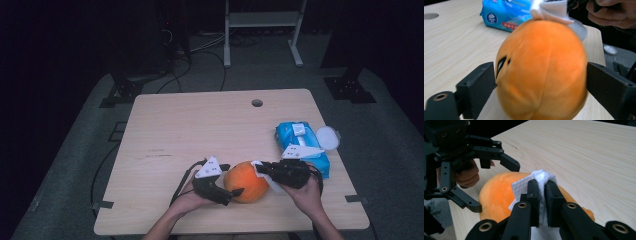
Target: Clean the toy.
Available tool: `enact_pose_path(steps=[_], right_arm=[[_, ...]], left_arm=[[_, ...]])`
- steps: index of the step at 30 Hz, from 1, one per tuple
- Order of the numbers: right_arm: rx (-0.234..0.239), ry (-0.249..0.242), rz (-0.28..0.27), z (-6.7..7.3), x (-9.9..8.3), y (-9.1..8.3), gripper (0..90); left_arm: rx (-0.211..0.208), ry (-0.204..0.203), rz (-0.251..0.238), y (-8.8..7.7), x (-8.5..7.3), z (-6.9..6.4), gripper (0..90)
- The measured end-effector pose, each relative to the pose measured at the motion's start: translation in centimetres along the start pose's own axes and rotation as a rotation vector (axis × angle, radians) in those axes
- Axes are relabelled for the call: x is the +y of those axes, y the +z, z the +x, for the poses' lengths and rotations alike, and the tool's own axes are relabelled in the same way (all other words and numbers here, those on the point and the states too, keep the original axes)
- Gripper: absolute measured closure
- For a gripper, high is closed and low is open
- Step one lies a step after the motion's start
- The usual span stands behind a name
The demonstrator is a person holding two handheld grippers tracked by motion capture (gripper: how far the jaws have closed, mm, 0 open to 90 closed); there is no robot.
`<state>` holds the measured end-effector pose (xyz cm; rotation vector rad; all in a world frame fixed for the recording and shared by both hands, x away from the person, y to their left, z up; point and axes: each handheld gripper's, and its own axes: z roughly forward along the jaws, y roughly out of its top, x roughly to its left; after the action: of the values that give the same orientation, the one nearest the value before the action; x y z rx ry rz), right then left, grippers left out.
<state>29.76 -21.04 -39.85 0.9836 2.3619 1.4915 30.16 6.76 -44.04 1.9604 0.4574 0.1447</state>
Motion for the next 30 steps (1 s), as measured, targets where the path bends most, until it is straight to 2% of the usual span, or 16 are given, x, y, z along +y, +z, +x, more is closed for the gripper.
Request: enact_pose_path(steps=[2,5,8,11,14,18,20,22,24,25,27,30], right_arm=[[-0.010,0.007,-0.002,-0.4,-0.1,0.0,82.1],[-0.017,0.023,-0.003,-0.5,-0.2,-0.1,82.7],[-0.019,-0.011,-0.001,0.6,0.3,-0.1,83.2],[0.029,-0.055,-0.016,2.4,1.0,0.2,83.2],[0.009,-0.119,0.002,3.6,1.3,0.7,83.1],[-0.013,-0.076,0.007,2.0,0.8,0.3,83.0],[-0.025,-0.039,0.004,1.0,0.4,-0.2,82.9],[-0.044,-0.014,-0.005,0.3,0.2,-0.7,82.9],[-0.041,0.004,-0.015,-0.1,0.2,-0.9,82.9],[-0.037,0.002,-0.013,0.1,0.2,-0.8,82.9],[-0.044,-0.026,-0.004,0.8,0.3,-0.5,82.8],[-0.051,-0.034,-0.027,1.3,0.7,-0.6,82.9]], left_arm=[[-0.021,0.003,0.010,0.2,-0.3,0.1,12.7],[-0.002,0.025,0.004,0.2,-0.1,-0.4,23.3],[0.021,0.034,-0.012,0.3,0.1,-0.8,31.0],[0.034,0.043,-0.023,0.6,0.2,-1.2,34.1],[0.022,0.041,-0.030,0.5,0.0,-0.9,33.7],[-0.029,0.016,-0.055,0.5,-0.4,-0.4,22.9],[-0.023,-0.003,-0.054,0.8,-0.7,-0.1,16.3],[-0.020,0.003,-0.047,1.4,-1.1,0.0,10.8],[-0.026,0.012,-0.035,1.9,-1.4,-0.1,11.0],[-0.032,0.030,-0.031,2.0,-1.3,-0.3,12.9],[-0.005,0.059,-0.033,1.9,-1.1,-0.8,21.8],[0.002,0.052,-0.045,1.1,-0.2,-1.2,30.7]])
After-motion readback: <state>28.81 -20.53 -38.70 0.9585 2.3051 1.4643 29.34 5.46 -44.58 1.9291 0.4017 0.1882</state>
